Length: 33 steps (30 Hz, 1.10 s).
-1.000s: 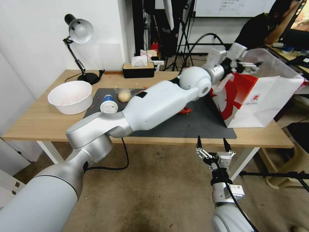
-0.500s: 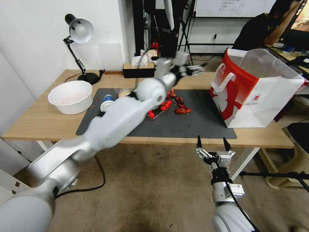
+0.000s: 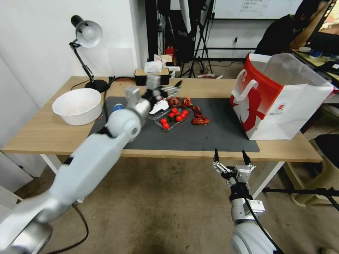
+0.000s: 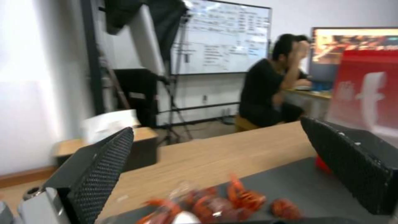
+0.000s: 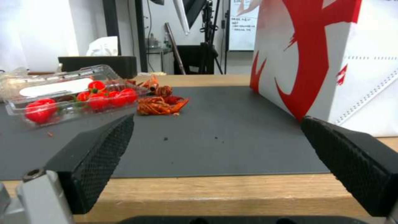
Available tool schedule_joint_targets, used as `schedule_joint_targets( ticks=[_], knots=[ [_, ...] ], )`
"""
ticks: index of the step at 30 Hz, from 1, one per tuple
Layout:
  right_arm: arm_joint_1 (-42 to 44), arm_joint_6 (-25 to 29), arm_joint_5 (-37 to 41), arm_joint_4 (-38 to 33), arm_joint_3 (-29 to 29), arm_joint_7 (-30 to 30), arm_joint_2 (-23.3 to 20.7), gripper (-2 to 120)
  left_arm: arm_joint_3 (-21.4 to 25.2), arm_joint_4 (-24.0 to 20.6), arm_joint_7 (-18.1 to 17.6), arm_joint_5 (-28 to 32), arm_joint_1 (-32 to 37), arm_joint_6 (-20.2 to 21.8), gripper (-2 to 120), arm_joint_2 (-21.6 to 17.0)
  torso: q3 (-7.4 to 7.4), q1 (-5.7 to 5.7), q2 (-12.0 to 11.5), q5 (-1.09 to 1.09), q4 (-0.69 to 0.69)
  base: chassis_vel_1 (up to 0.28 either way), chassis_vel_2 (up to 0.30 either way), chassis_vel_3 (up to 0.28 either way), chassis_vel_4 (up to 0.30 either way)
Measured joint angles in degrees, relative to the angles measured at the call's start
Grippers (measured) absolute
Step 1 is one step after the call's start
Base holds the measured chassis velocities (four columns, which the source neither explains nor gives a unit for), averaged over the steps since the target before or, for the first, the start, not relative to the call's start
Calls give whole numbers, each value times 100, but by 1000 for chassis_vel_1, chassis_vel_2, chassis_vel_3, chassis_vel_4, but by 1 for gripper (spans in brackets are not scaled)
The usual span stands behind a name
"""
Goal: Pick up the trash from the table and place it into the takeout bag.
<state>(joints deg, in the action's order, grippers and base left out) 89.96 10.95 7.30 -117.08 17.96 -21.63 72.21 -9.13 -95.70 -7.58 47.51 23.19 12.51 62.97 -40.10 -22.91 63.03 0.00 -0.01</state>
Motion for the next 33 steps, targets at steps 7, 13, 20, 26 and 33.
schedule_joint_targets(
  ticks=[7,13,20,26,33],
  knots=[
    [-82,-3,1,61,-92,-2,2,100,1257,-810,61,-608,1496,-108,100,-380,0,0,0,-2,2,0,0,0,0],
    [-55,9,-12,91,-132,-2,25,100,2292,-1493,69,-1197,3137,-588,100,-649,0,0,1,0,0,0,0,0,0],
    [-8,61,-33,103,-141,-1,40,100,3282,-1943,160,-1620,4639,-920,100,-344,0,0,0,-1,2,0,0,0,0],
    [35,97,-43,114,-146,-1,41,100,3712,-2086,170,-2076,5392,-1281,100,-54,0,0,0,-1,0,0,0,0,0],
    [85,112,-44,71,-134,-4,38,100,4048,-2175,175,-2341,6059,-1514,100,149,0,0,0,-1,1,0,0,0,0]
  ],
)
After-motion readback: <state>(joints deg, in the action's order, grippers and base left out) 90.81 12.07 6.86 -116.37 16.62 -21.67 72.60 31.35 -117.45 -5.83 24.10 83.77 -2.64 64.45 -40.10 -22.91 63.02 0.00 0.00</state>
